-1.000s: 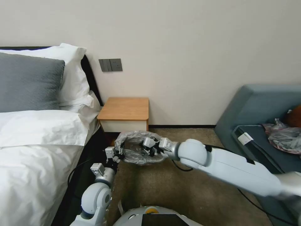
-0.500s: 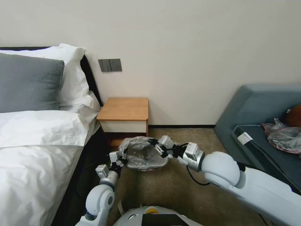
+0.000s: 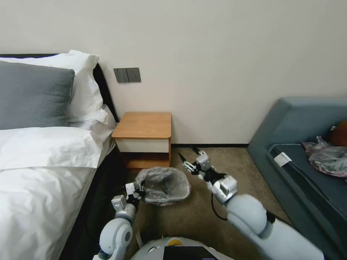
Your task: Pick up the garbage bag from the table and place it over the trash can.
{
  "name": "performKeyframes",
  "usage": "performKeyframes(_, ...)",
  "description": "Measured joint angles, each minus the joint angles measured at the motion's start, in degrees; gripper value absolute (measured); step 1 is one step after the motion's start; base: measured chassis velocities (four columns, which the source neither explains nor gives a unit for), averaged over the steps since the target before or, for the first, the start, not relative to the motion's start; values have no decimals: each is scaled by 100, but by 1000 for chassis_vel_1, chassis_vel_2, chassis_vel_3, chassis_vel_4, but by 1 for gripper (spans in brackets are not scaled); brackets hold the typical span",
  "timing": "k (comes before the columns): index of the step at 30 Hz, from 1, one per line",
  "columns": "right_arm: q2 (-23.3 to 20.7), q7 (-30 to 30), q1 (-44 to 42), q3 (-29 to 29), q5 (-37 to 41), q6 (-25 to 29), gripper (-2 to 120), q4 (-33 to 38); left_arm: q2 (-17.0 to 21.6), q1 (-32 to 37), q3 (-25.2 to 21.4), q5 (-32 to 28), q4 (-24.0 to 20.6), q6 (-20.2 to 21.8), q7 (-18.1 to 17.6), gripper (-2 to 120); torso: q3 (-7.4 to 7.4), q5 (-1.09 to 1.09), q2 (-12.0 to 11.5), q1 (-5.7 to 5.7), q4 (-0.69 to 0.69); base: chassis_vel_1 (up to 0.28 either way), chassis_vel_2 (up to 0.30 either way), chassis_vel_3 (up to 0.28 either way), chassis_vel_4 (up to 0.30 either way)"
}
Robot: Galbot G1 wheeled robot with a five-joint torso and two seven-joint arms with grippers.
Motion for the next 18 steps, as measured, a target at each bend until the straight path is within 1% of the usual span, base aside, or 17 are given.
performKeyframes(1, 206, -15, -236, 122, -258, 100, 73, 1, 31, 20, 51, -9, 10, 32, -52, 4, 0, 0, 0, 0, 0, 0, 0, 0, 0)
performKeyframes(2, 206, -15, -236, 122, -258, 100, 73, 1, 31, 20, 51, -9, 10, 32, -52, 4, 0, 0, 0, 0, 0, 0, 0, 0, 0)
performKeyframes(4, 640, -45, -684, 330, -821, 350, 84, 10, 75, 67, 124, -10, 15, 70, -122, 4, 0, -1, 0, 0, 1, 0, 0, 0, 0)
performKeyframes(6, 988, -90, -1033, 475, -1198, 656, 93, 14, 102, 127, 192, -16, 15, 112, -188, 4, 0, -2, 0, 0, 1, 0, 0, 0, 0)
performKeyframes(7, 988, -90, -1033, 475, -1198, 656, 93, 14, 102, 127, 192, -16, 15, 112, -188, 4, 0, -2, 0, 0, 1, 0, 0, 0, 0)
performKeyframes(8, 1173, -116, -1242, 532, -1393, 829, 97, 31, 110, 164, 240, -19, 16, 123, -258, 4, 0, -1, 0, 0, 1, 0, 0, 0, 0)
performKeyframes(10, 1343, -124, -1458, 565, -1562, 971, 100, 80, 104, 204, 317, -23, 40, 125, -338, 4, 0, -1, 0, 0, 1, 0, 0, 0, 0)
performKeyframes(13, 1377, -122, -1499, 565, -1603, 1008, 100, 90, 100, 213, 343, -23, 52, 126, -347, 4, 0, -1, 0, 0, 1, 0, 0, 0, 0)
performKeyframes(15, 1442, -117, -1535, 571, -1696, 1114, 100, 98, 63, 229, 489, -5, 86, 126, -417, 4, 1, -1, 0, 0, 1, 0, 0, 0, 0)
performKeyframes(18, 1455, -114, -1522, 571, -1697, 1121, 100, 106, 20, 229, 584, -2, 86, 126, -502, 4, 0, -1, 0, 0, 1, 0, 0, 0, 0)
